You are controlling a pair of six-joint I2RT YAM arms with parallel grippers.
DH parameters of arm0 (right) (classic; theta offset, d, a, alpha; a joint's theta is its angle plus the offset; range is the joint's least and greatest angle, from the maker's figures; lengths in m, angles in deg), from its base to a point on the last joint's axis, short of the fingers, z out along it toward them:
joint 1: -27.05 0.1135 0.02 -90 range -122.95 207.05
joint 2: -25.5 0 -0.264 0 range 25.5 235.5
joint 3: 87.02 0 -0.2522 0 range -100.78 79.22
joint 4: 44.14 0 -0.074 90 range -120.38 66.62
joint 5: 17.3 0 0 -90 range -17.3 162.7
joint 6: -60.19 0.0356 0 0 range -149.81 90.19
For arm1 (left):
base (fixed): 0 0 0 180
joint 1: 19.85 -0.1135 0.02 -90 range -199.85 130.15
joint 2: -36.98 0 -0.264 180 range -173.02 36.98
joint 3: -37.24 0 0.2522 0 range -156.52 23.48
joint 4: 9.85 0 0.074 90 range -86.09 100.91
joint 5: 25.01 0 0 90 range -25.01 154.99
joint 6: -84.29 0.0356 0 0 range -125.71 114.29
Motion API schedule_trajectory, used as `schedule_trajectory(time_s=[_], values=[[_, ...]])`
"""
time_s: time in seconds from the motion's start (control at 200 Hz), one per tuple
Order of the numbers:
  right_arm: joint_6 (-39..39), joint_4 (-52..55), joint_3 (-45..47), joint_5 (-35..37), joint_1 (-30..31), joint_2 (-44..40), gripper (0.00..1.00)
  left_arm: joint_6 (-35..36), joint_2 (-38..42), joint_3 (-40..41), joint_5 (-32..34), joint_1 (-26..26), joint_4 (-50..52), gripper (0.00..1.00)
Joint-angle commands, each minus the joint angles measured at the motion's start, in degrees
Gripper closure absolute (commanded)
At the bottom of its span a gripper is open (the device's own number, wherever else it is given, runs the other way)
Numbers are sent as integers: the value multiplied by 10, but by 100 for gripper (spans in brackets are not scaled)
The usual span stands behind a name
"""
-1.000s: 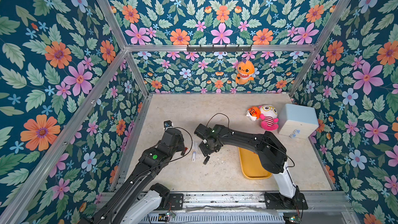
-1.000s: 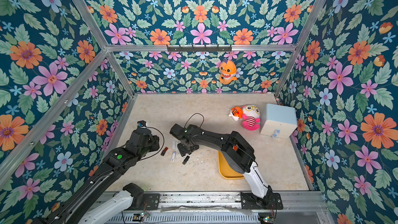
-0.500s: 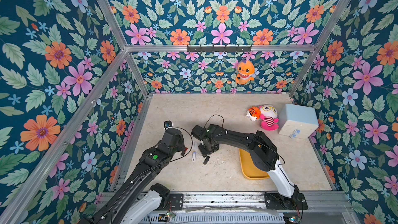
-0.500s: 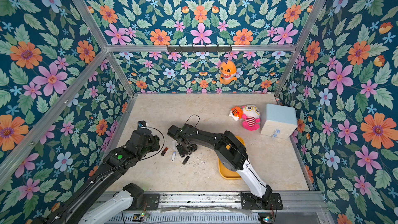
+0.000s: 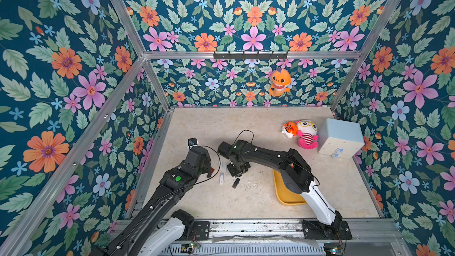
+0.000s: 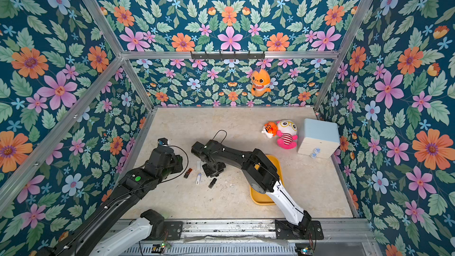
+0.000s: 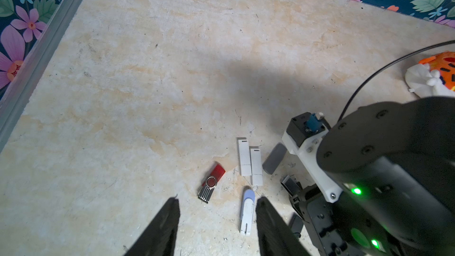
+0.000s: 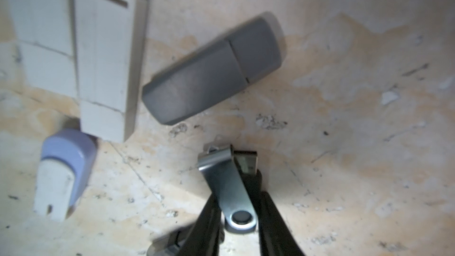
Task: Put the usb flash drive into the storage box
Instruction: Pick up the USB flash from the center of the board, then place the USB flash in the storage box.
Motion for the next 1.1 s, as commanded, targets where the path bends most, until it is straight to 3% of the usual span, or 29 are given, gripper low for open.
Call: schedule_trajectory(time_s=[0.0,0.19,0.405,0.585,0.83,0.935,1.095], values=[[7,-12,1,-7,-1,5,80,0,0,-1,10,0,-6,45],[6,-39,27,0,-2,-25,95,0,0,0,9,0,-8,44],[12,-56,87,41,-14,-137,97,1,-14,-1,2,0,-9,44],[39,-89,228,38,-72,-296,97,4,-25,0,-8,0,-13,44],[64,-104,452,35,-194,-490,97,16,-52,0,-38,1,-22,44],[66,-127,519,5,-234,-509,97,17,-60,0,-48,1,-25,44],[58,-137,538,15,-246,-475,97,20,-62,4,-68,1,-34,44]])
